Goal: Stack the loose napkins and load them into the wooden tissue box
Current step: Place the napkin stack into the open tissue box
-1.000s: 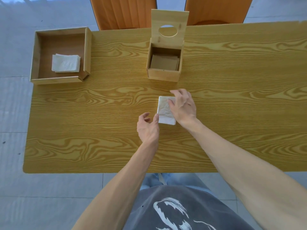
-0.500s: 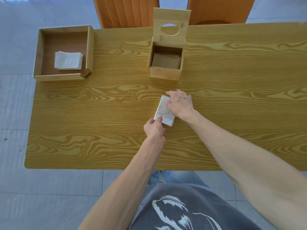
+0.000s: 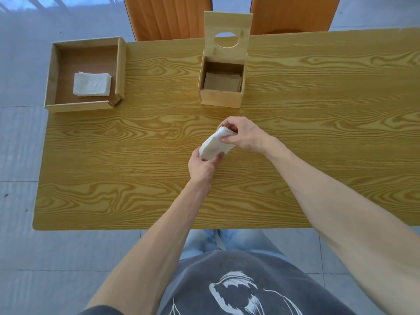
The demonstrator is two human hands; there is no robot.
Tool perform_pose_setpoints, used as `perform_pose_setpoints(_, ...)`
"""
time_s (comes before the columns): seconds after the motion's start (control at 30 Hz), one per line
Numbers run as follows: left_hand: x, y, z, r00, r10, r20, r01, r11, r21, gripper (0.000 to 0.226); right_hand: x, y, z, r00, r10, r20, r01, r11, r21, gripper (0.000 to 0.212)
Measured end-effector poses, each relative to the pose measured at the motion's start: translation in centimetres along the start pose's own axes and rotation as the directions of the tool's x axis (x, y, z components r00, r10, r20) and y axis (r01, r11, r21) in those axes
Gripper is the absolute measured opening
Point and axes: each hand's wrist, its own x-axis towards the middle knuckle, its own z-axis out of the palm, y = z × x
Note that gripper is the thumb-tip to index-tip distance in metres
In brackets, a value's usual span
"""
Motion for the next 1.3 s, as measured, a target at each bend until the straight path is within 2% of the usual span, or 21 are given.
perform_pose_setpoints(0.1,0.6,0.8,-1.3,0.99,0.136,0.034,-0.139,0.985,0.107,0.041,-1.0,0.7,-0.2,0.997,-0.071,-0.025,0.074,0.984,0.161,0.024)
perform_pose_setpoints(0.17,1.2,0.9,-2.0,0.975,0.216,0.052,-0.222,0.955,0.198,0.033,-1.6,1.7,0.0,0.99,-0.096,-0.099,0.112,0.978,0.175,0.025)
perform_pose_setpoints(0.33,1.5,1.2,-2.1,0.918,0.389,0.081,-0.391,0.848,0.358,0.026,-2.9,3.4,1.0,0.969,-0.081,-0.232,0.095,0.994,0.051,0.028)
perform_pose_setpoints(0.5,1.5,0.8,-2.0,0.921,0.363,0.14,-0.384,0.793,0.473,0.031,-3.7,4.2,1.5,0.967,-0.082,-0.239,0.053,0.991,-0.124,0.028)
perform_pose_setpoints(0.63,1.8,0.6,-2.3,0.922,0.369,0.114,-0.377,0.793,0.479,0.023,-3.7,4.3,1.4,0.967,-0.058,-0.248,0.024,0.99,-0.139,0.023)
perform_pose_setpoints(0.8,2.2,1.6,-2.7,0.92,0.368,0.132,-0.389,0.821,0.418,0.025,-3.5,3.5,0.6,0.954,-0.033,-0.297,0.015,0.998,-0.06,0.023)
perform_pose_setpoints(0.93,2.3,4.5,-2.7,0.89,0.43,0.151,-0.456,0.829,0.325,0.029,-2.8,2.1,-0.6,0.93,-0.022,-0.366,0.03,0.999,0.017,0.031)
perform_pose_setpoints(1.1,3.1,8.5,-2.8,0.854,0.493,0.168,-0.52,0.801,0.297,0.03,-1.6,-0.1,-2.3,0.903,-0.017,-0.429,0.05,0.997,0.066,0.038)
perform_pose_setpoints(1.3,4.5,12.4,-2.7,0.833,0.527,0.167,-0.552,0.775,0.308,0.032,0.3,-3.0,-3.7,0.862,-0.002,-0.508,0.048,0.996,0.078,0.027)
